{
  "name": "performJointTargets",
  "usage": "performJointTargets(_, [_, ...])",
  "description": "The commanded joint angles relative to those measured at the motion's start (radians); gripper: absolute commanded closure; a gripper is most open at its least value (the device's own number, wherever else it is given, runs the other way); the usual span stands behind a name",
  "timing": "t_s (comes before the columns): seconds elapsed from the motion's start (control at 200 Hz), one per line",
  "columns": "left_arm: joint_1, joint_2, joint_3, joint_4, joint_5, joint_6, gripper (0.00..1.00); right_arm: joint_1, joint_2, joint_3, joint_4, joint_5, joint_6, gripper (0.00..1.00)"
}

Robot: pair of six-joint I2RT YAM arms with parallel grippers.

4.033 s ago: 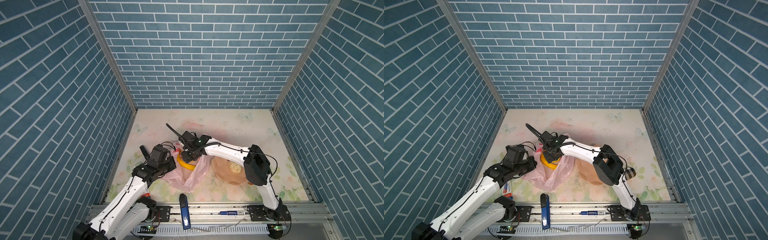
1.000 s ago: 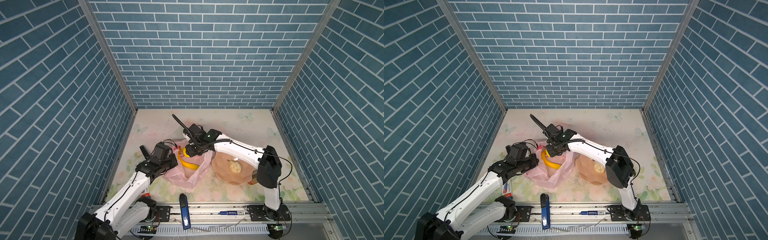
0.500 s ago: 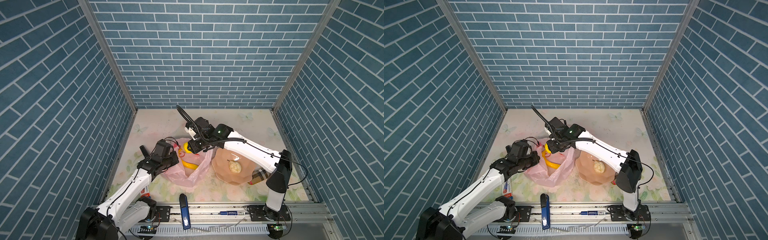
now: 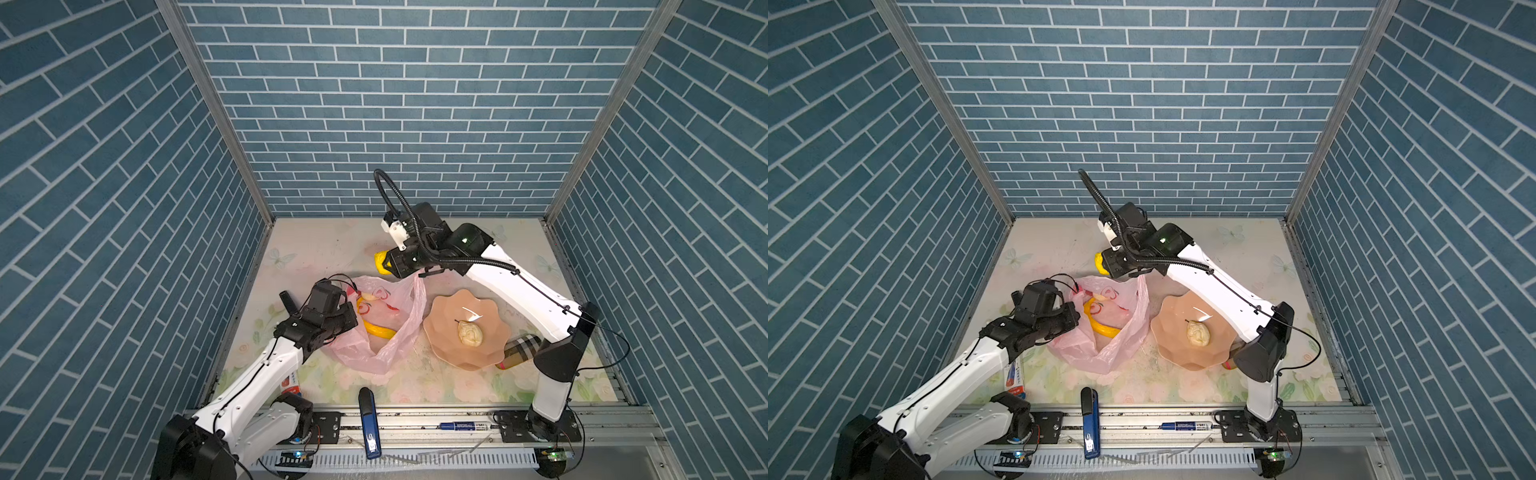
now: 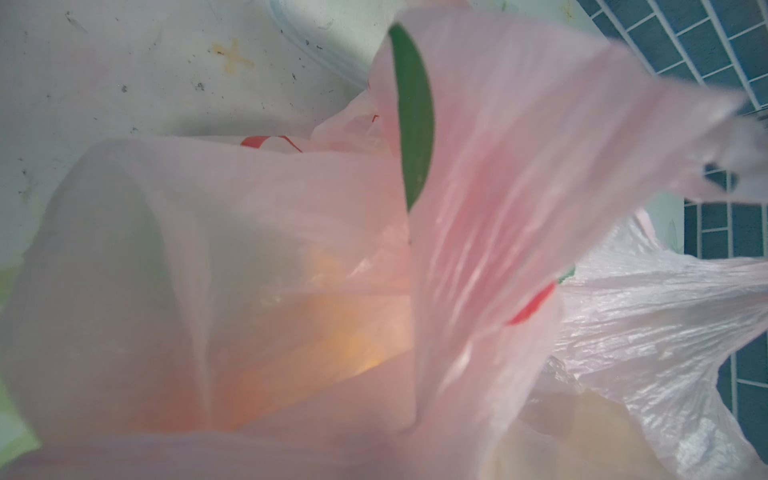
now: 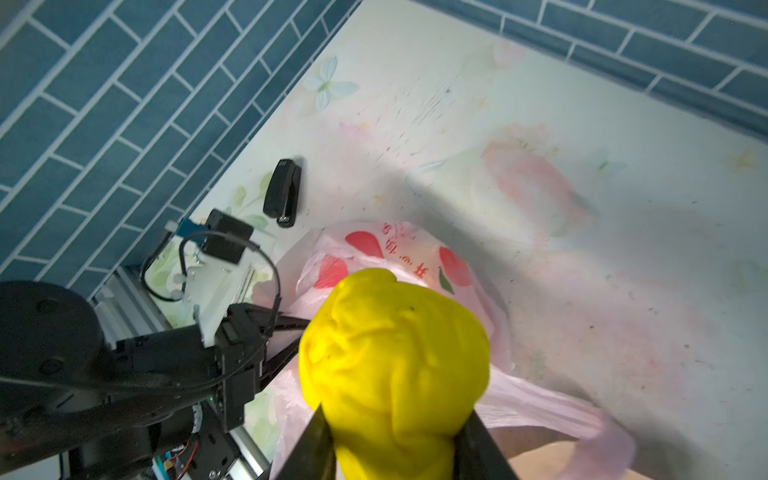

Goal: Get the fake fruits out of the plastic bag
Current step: 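Lift the lemon out of the bag and carry it toward the bowl, then lower the lemon into the bowl beside the pear and open the right gripper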

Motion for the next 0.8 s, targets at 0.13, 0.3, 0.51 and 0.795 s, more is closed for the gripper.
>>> performJointTargets(0.13, [-0.003, -0.01, 0.016, 0.008, -0.004, 0.009, 0.99, -0.109, -0.055, -0.018, -0.062, 0.109, -0.082, 0.89])
performJointTargets(0.3, [-0.003, -0.005, 0.02, 0.006, 0.0, 0.012, 0.99, -0.19, -0.184, -0.244, 0.025, 0.149, -0.032, 0.89])
performJointTargets(0.51, [-0.002, 0.012, 0.031, 0.008, 0.015, 0.021, 0.99, -0.268, -0.373, -0.53, 0.091, 0.213, 0.046, 0.89])
performJointTargets(0.795, [-0.003, 0.027, 0.043, 0.008, 0.034, 0.036, 0.99, -0.314, -0.564, -0.855, 0.081, 0.275, 0.163, 0.89])
